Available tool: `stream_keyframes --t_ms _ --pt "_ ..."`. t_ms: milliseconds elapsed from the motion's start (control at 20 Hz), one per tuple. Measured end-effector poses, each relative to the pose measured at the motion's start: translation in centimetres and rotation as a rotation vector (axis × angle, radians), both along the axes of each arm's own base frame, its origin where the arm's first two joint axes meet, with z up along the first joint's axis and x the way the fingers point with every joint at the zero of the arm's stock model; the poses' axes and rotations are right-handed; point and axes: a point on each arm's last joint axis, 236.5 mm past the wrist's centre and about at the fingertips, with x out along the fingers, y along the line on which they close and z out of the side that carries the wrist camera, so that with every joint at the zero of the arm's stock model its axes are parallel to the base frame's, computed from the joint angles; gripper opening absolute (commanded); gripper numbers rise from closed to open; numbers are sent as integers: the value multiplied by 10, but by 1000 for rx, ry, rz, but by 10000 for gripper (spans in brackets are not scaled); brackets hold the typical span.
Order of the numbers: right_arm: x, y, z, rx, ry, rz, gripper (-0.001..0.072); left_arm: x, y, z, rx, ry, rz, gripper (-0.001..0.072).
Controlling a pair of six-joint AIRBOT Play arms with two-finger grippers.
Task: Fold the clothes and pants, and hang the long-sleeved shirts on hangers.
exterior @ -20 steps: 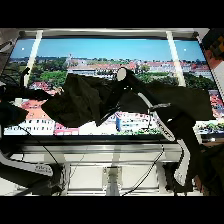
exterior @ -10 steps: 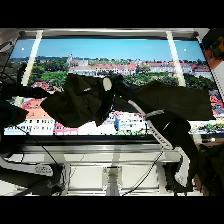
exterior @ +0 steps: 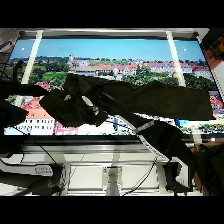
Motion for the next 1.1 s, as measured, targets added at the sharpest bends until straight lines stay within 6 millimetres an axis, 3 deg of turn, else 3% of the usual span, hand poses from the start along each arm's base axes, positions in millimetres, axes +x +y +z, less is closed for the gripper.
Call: stream_keyframes --t_ms 150,200,300,350,400,450,800,950,1100 --pt "7 -2 -1 -15 -34 -11 676 0 0 3 2 -8 0 23" --pt "12 -5 -1 -21 -44 -24 628 0 0 4 3 -9 0 23" --pt "19 -12 -4 -36 -45 -62 398 0 0 5 3 -11 1 23" --pt "21 -19 -5 -53 -38 -82 320 0 0 5 4 -11 1 23" --pt "24 -26 -7 -71 -29 -100 197 0 0 5 4 -12 1 23" --pt "24 -32 -9 -88 -16 -116 25 0 0 5 4 -12 1 23" --pt "34 -62 -11 -153 18 -205 13 5 6 4 22 -25 22 22" --pt "58 -96 -6 -176 23 -297 13 19 28 0 68 -48 121 21" --pt "91 -152 4 -198 36 -446 13 39 63 -2 118 -77 290 21"
